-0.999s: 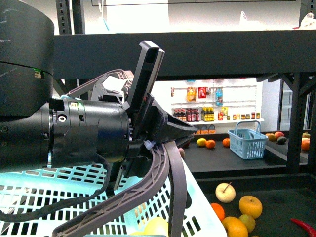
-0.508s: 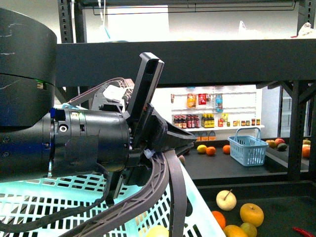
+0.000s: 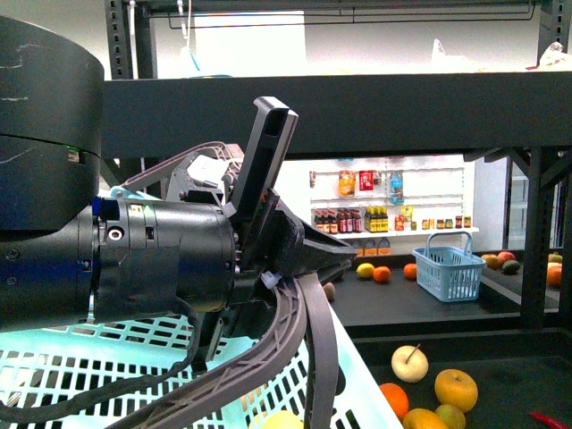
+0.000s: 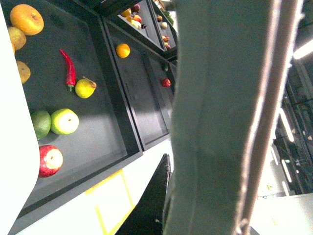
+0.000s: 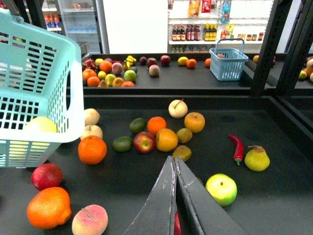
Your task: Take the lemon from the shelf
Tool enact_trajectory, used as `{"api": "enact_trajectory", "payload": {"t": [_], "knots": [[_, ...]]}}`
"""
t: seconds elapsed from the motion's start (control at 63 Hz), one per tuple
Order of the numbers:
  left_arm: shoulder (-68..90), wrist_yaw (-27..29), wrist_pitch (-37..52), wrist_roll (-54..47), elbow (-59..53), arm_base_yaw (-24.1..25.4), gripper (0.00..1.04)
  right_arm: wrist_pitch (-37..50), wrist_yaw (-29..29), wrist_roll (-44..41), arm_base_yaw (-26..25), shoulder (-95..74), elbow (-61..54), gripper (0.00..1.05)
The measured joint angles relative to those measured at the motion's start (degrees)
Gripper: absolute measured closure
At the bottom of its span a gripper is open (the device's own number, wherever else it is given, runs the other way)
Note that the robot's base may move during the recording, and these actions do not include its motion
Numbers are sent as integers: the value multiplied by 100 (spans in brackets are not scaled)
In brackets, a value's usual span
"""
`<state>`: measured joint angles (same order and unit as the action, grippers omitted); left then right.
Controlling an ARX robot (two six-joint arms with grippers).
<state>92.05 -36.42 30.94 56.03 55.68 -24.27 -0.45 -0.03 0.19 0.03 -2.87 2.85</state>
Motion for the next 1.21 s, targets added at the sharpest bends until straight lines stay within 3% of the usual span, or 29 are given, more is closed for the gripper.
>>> {"api": "enact_trajectory", "payload": {"t": [0.381, 0.888, 0.968, 1.079, 1.206], "knots": [[0, 0, 0, 0, 0, 0, 98, 33, 0, -2, 0, 247, -197, 102], [0, 0, 0, 0, 0, 0, 98, 33, 0, -2, 0, 249, -197, 17], [-17, 857, -188, -28, 0, -61, 98, 33, 0, 0, 0, 249, -197, 6], [-15, 1982, -181, 306, 0, -2, 98, 33, 2, -2, 0, 256, -197, 7], [-15, 2771, 26, 479, 0, 328, 98, 33, 2, -2, 0, 254, -197, 7]]}}
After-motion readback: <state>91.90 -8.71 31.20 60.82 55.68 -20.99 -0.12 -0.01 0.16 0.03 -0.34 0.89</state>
